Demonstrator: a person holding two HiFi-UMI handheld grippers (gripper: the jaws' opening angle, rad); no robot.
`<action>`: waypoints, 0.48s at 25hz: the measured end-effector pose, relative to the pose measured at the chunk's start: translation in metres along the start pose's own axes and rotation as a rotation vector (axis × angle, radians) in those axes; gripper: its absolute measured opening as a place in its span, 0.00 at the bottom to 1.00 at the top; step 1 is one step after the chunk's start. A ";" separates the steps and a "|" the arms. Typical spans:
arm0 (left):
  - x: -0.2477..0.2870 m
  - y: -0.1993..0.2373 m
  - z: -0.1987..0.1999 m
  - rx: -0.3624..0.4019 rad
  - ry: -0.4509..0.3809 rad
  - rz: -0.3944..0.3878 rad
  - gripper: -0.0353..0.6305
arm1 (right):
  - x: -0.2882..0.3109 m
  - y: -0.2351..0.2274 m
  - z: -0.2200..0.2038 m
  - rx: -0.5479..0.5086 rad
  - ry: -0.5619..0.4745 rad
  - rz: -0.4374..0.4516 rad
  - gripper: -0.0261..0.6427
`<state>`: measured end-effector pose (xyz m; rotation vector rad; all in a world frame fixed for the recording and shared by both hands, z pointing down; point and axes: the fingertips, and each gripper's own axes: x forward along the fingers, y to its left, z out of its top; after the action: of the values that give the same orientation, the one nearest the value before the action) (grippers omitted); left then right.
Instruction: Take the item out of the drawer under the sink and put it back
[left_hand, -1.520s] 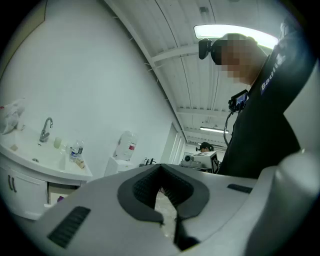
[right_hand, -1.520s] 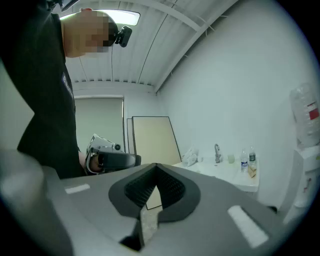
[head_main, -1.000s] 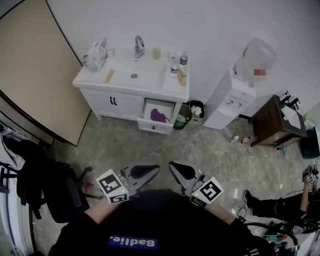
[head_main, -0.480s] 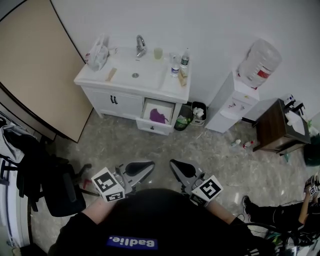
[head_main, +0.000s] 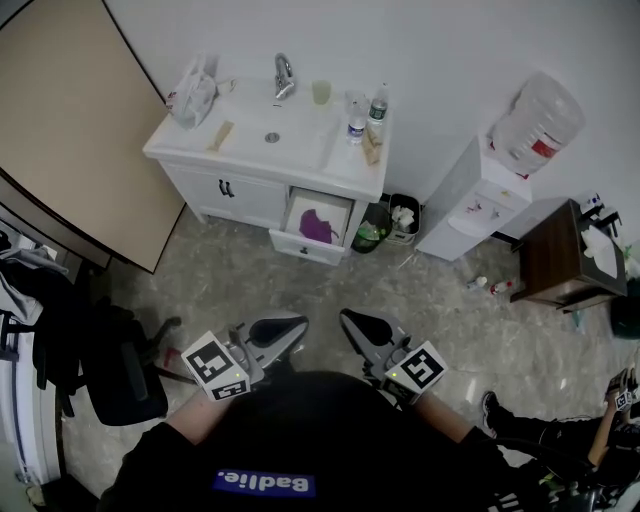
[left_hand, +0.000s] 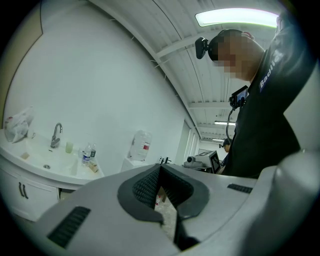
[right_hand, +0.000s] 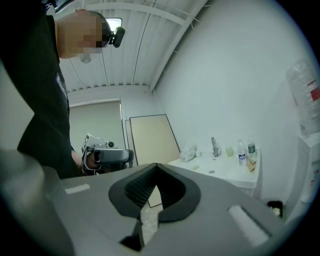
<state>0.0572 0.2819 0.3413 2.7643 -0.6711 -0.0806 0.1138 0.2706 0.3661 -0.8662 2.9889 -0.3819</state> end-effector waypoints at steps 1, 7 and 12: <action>0.002 0.011 0.001 0.005 0.000 -0.003 0.05 | 0.008 -0.008 -0.001 0.000 0.005 -0.009 0.03; 0.003 0.105 0.016 0.003 0.004 -0.042 0.05 | 0.082 -0.058 0.002 0.002 0.039 -0.078 0.03; 0.008 0.166 0.037 -0.012 0.018 -0.130 0.05 | 0.139 -0.101 0.016 -0.004 0.051 -0.159 0.03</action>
<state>-0.0130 0.1280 0.3553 2.7913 -0.4842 -0.0864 0.0502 0.1106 0.3826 -1.1154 2.9764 -0.4070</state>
